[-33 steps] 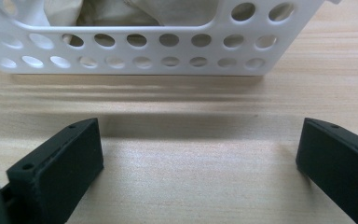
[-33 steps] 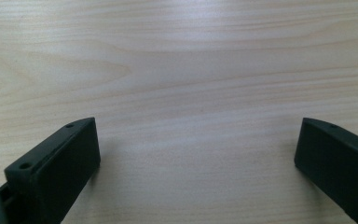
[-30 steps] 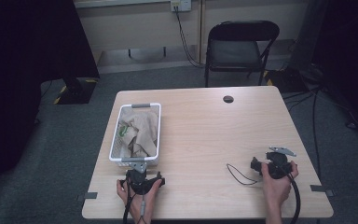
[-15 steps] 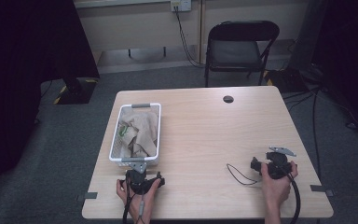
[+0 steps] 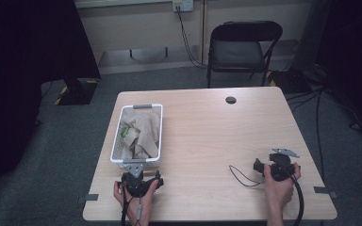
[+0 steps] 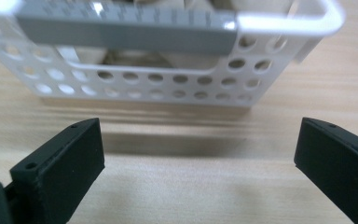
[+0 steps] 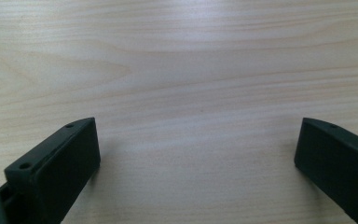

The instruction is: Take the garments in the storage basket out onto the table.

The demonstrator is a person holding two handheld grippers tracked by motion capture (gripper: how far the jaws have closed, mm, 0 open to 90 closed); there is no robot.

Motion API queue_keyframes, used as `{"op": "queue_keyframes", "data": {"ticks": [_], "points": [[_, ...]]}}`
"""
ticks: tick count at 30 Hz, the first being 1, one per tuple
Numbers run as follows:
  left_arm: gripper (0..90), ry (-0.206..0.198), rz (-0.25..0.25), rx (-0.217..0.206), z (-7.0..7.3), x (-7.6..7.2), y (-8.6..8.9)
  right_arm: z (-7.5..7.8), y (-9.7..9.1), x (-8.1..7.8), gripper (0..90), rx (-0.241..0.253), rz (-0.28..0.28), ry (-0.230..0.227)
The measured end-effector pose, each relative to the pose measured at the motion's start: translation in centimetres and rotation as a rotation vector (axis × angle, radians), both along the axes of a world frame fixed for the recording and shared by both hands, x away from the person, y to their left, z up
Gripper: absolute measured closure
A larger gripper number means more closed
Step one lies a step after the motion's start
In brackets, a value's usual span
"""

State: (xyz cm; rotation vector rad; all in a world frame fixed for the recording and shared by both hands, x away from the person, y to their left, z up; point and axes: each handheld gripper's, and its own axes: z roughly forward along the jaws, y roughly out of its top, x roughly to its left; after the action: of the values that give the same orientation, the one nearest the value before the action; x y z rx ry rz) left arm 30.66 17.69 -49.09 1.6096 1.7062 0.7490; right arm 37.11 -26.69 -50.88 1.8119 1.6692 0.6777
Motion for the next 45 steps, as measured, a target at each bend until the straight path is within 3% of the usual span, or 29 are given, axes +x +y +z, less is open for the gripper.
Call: {"op": "queue_keyframes", "data": {"ticks": [5, 12, 17, 20, 27, 39, 45], "points": [[1.0, -0.017, -0.006, -0.014, 0.8, -0.3, 0.3, 0.0, 0.0, 0.0, 0.0, 0.000, 0.000, 0.000], [1.4, -0.018, -0.005, 0.008, 1.4, -0.2, 0.6, 0.0, 0.0, 0.0, 0.0, 0.000, 0.000, 0.000], [0.8, -0.054, -0.006, -0.007, 2.2, -0.3, 1.0, 0.0, 0.0, 0.0, 0.0, 0.000, 0.000, 0.000], [0.3, -0.083, -0.010, 0.012, 2.7, -0.4, 1.0, 0.0, 0.0, 0.0, 0.0, 0.000, 0.000, 0.000], [0.3, -0.102, -0.034, 0.037, 3.7, -0.1, 0.6, 0.0, 0.0, 0.0, 0.0, 0.000, 0.000, 0.000], [0.2, -0.135, -0.037, 0.021, 5.1, 0.4, 0.6, 0.0, 0.0, 0.0, 0.0, 0.000, 0.000, 0.000], [0.3, -0.130, -0.049, 0.023, 5.6, 0.6, 0.7, 0.0, 0.0, 0.0, 0.0, 0.000, 0.000, 0.000]]}}
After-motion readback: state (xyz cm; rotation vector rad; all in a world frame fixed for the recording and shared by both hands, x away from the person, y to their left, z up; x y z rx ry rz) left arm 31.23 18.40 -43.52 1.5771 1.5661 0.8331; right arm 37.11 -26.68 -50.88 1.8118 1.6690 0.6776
